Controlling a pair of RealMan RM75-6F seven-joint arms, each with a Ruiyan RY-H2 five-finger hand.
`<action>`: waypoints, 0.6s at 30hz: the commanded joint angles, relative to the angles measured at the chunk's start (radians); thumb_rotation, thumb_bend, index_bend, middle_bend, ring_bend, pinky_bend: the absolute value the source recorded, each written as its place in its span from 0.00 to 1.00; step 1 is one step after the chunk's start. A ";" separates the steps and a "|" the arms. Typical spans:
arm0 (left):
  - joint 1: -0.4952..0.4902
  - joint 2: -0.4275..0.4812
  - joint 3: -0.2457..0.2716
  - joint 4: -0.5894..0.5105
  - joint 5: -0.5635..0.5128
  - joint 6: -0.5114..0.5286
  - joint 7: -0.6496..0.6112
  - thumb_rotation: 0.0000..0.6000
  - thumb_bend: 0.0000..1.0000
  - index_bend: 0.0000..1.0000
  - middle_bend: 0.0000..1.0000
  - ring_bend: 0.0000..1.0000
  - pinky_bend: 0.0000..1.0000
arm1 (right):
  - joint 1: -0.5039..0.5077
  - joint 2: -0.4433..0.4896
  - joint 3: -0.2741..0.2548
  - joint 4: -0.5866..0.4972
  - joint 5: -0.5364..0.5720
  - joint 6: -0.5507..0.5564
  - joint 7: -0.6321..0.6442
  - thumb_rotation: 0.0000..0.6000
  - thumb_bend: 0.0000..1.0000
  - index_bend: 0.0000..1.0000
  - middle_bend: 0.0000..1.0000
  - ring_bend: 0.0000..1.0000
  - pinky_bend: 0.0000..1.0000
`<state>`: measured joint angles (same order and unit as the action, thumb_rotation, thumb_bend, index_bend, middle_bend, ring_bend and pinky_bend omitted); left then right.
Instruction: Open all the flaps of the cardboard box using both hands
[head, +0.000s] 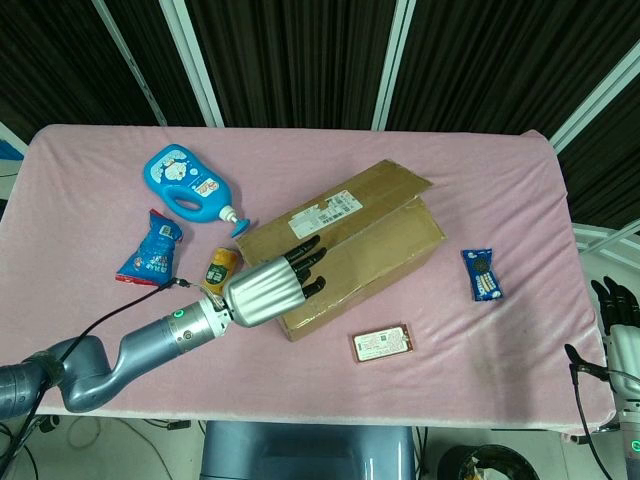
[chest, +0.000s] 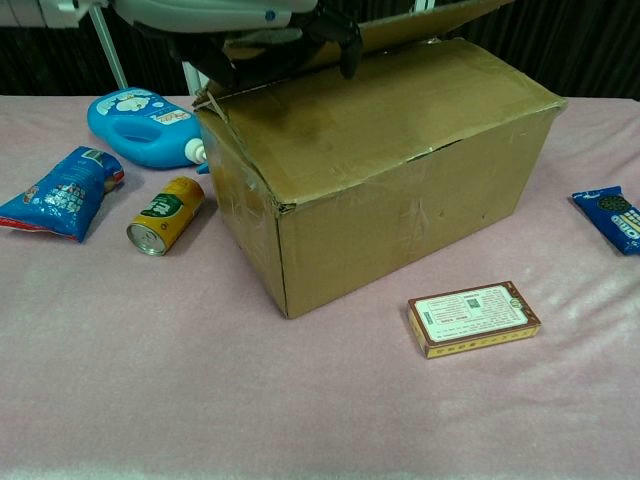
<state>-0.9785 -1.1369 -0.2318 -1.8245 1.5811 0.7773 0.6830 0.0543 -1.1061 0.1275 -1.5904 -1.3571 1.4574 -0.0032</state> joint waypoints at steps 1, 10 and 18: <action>0.011 0.030 -0.009 0.010 -0.001 0.025 0.015 1.00 0.70 0.27 0.52 0.11 0.09 | 0.000 0.000 0.000 -0.001 -0.001 0.000 0.000 1.00 0.29 0.00 0.00 0.00 0.21; 0.067 0.129 -0.023 0.028 -0.048 0.103 0.053 1.00 0.70 0.27 0.53 0.11 0.09 | -0.001 0.001 -0.001 -0.003 0.000 0.001 -0.002 1.00 0.29 0.00 0.00 0.00 0.21; 0.154 0.217 -0.013 0.046 -0.154 0.168 0.046 1.00 0.70 0.26 0.53 0.11 0.09 | -0.001 0.000 -0.002 -0.005 0.001 -0.001 -0.005 1.00 0.29 0.00 0.00 0.00 0.21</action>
<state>-0.8478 -0.9355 -0.2503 -1.7849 1.4527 0.9273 0.7316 0.0537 -1.1063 0.1257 -1.5952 -1.3561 1.4563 -0.0082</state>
